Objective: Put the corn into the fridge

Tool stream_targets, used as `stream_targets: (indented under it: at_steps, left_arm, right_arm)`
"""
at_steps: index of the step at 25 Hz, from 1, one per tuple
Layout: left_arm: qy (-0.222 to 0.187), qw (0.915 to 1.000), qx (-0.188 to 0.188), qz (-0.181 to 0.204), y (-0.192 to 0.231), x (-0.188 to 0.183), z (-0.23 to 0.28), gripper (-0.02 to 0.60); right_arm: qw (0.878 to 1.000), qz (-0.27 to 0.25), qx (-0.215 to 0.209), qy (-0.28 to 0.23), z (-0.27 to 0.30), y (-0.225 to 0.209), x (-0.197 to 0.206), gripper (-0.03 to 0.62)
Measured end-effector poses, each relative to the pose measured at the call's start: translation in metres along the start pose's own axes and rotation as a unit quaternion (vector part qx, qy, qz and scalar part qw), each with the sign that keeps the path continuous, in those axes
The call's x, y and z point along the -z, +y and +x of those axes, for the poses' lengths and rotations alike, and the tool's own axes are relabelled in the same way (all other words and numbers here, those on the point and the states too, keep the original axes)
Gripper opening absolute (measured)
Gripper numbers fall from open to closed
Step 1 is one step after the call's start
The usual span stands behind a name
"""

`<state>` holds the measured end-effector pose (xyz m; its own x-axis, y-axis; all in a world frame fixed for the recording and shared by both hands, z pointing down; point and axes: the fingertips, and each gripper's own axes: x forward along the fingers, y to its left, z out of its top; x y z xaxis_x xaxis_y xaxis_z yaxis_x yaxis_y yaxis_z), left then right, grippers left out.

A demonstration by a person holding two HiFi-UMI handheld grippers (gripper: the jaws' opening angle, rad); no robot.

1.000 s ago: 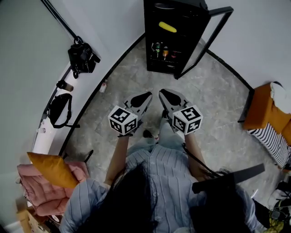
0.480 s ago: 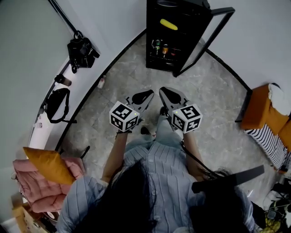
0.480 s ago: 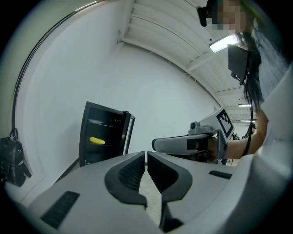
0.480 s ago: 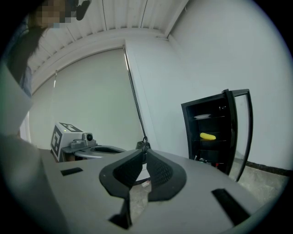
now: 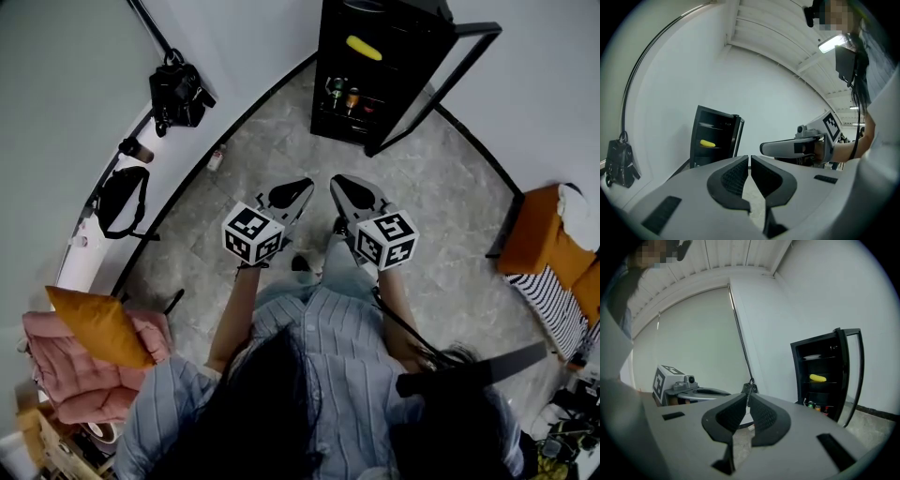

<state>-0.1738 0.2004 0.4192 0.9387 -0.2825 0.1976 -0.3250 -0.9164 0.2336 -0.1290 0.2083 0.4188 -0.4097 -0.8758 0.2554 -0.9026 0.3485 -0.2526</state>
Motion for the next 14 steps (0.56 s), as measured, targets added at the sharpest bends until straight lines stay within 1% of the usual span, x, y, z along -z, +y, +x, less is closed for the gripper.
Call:
stream_targets:
  at_steps: [7,14]
  left_arm:
    - [-0.001,1.0,-0.006,-0.001,0.005,0.0,-0.002,0.008]
    - [-0.005,0.9999,-0.011,-0.002,0.005,0.0,-0.005,0.008]
  right_arm:
    - [1.0,-0.004,-0.013,0.004,0.01,0.004,-0.001,0.037]
    - [1.0,-0.008,-0.016,0.009,0.011,0.004,0.001,0.035]
